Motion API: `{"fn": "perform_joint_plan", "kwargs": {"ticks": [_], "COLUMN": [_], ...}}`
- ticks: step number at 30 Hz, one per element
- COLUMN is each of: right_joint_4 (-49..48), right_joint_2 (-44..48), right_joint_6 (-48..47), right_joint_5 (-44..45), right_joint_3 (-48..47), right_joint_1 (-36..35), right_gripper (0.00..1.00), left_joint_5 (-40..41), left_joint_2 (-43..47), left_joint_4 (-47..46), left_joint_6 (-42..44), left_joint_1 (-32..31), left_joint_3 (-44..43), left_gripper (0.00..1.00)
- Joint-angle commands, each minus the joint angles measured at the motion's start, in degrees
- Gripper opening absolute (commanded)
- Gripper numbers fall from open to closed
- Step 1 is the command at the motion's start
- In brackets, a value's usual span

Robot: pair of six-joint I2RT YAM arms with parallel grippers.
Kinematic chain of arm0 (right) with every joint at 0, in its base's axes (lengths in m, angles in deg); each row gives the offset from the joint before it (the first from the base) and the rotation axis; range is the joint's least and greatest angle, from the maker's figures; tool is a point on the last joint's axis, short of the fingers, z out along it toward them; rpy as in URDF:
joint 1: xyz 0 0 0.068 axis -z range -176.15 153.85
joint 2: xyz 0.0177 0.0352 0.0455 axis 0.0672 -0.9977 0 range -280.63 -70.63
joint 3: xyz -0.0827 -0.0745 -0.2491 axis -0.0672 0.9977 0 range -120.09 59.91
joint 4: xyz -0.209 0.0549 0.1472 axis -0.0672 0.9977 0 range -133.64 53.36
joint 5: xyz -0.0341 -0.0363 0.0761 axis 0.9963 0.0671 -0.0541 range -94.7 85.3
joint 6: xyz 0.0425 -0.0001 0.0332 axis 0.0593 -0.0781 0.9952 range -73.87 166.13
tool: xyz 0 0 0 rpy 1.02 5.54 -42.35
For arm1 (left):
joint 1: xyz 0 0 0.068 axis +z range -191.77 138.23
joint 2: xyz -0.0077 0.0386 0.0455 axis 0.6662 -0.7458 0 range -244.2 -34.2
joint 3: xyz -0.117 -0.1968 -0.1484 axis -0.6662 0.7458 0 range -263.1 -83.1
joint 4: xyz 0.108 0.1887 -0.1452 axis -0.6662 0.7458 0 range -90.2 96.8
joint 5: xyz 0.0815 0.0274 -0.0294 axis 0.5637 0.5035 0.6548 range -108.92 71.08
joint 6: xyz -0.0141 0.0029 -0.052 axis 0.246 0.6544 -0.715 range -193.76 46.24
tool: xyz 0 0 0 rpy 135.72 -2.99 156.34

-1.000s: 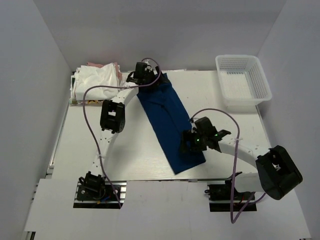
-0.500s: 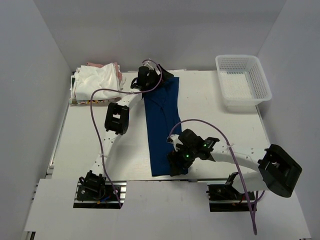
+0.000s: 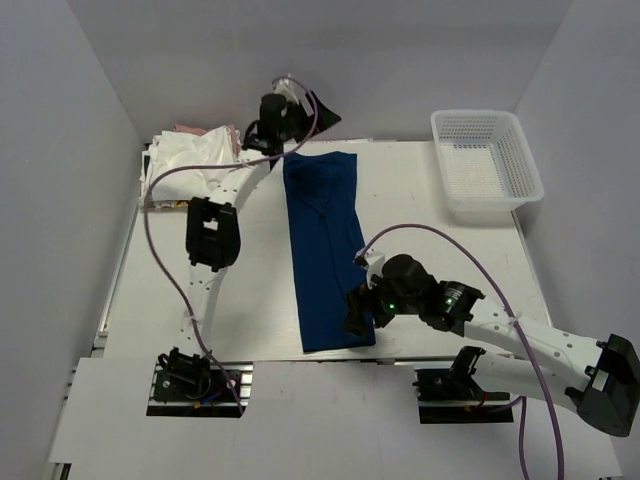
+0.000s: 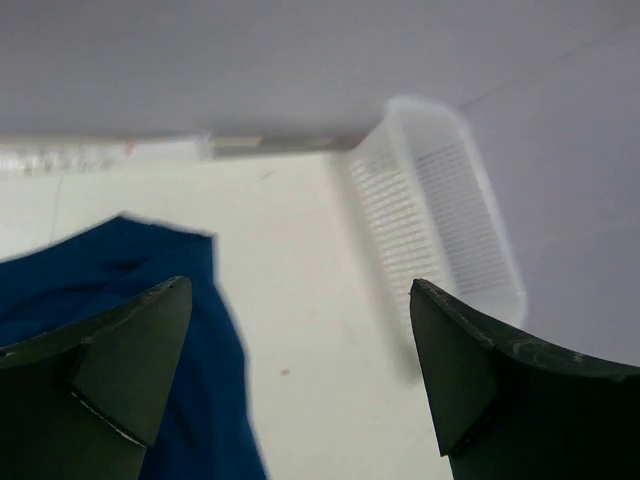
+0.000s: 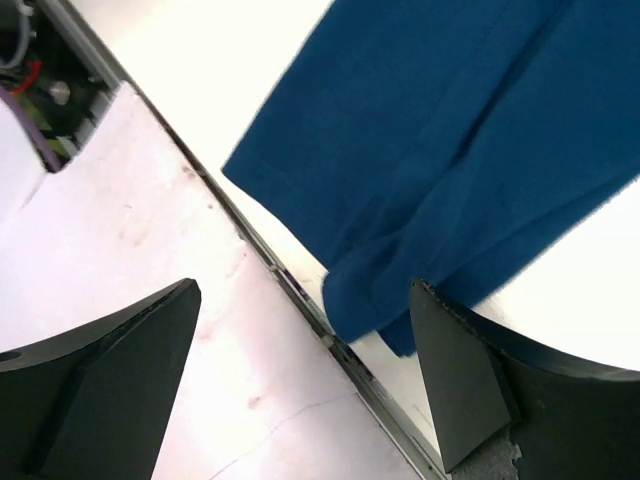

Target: Fold and stack the t-shirts

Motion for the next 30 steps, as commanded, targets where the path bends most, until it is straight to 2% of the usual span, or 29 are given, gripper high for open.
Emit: {"fn": "perform_joint_plan", "kwargs": {"ticks": [1, 4, 6, 7, 8, 9, 10, 11, 13, 14, 15, 16, 19, 21, 23, 24, 26, 28, 29, 30], "right_joint_4": [2.08, 6.12, 8.84, 9.9, 10.7, 11.84, 11.68, 11.24, 6.34, 3.35, 2.19, 0.35, 0.68, 2.0, 1.13, -0.35, -2.99, -3.71, -1.45, -0.29], "right_joint_2": [1.04, 1.3, 2.79, 4.1, 5.42, 6.56, 7.1, 7.45, 7.46, 7.11, 5.01, 3.95, -1.93, -5.72, -8.89, -9.33, -10.91, -11.7, -11.79, -11.97], "right_joint_6": [1.3, 4.56, 7.79, 9.38, 9.83, 9.66, 9.48, 8.96, 7.2, 7.2, 7.54, 8.16, 8.25, 8.95, 9.74, 9.75, 9.92, 10.36, 11.06, 11.41], "right_joint_5": [3.68, 6.85, 11.93, 13.35, 14.84, 16.34, 15.92, 14.87, 6.54, 2.42, -0.58, -1.48, -0.44, 0.27, 0.88, 0.97, 0.45, 1.41, 3.07, 3.95], "right_joint_3": [1.66, 2.71, 3.85, 4.47, 4.74, 5.09, 5.87, 5.97, 6.4, 6.58, 6.93, 7.2, 6.5, 4.83, 4.21, 3.86, 3.42, 2.02, 1.67, 0.18], "right_joint_1": [0.07, -0.1, 0.07, -0.02, 0.07, 0.16, 0.07, -0.11, 0.07, -0.11, -0.02, -0.19, -0.2, -0.28, -0.28, -0.46, -0.55, -0.55, -0.55, -0.46], "right_gripper": [0.9, 0.9, 0.9, 0.9, 0.9, 0.9, 0.9, 0.9, 0.9, 0.87, 0.83, 0.73, 0.7, 0.7, 0.64, 0.56, 0.32, 0.2, 0.01, 0.0], "left_joint_5": [-1.38, -5.42, -6.14, -6.14, -6.14, -6.14, -4.4, -3.34, -0.43, -0.43, -3.3, -4.46, -5.0, -0.55, 2.21, 3.86, 3.88, 2.83, 1.43, 0.81], "left_joint_2": [17.11, 26.07, 31.25, 37.02, 40.04, 43.03, 45.84, 51.09, 55.87, 57.98, 61.48, 63.08, 68.08, 70.73, 74.77, 76.01, 78.21, 79.53, 79.53, 79.53], "left_joint_4": [2.3, 6.42, 7.23, 7.93, 7.41, 6.8, 6.18, 6.18, 6.97, 6.1, 5.39, 5.39, 7.93, 12.93, 15.67, 16.37, 15.59, 12.52, 11.64, 10.41], "left_joint_6": [4.45, 6.64, 9.01, 9.02, 9.54, 10.15, 10.16, 10.16, 8.33, 7.36, 6.83, 6.21, 4.71, 4.71, 5.24, 5.24, 5.24, 4.72, 4.71, 4.71], "left_joint_1": [0.26, 0.26, 0.26, 0.26, 0.26, -0.26, -0.27, -0.27, -0.88, -0.88, -0.88, -0.88, -1.5, -2.03, -2.03, -2.03, -2.03, -2.03, -2.03, -2.03], "left_joint_3": [1.78, 10.64, 21.96, 26.71, 36.5, 41.64, 46.57, 55.4, 63.98, 71.76, 75.23, 80.58, 85.63, 87.74, 89.33, 90.11, 93.1, 95.29, 95.31, 95.92], "left_gripper": [1.0, 1.0, 1.0, 1.0, 1.0, 1.0, 1.0, 1.0, 1.0, 1.0, 1.0, 1.0, 1.0, 1.0, 1.0, 1.0, 1.0, 1.0, 1.0, 1.0]}}
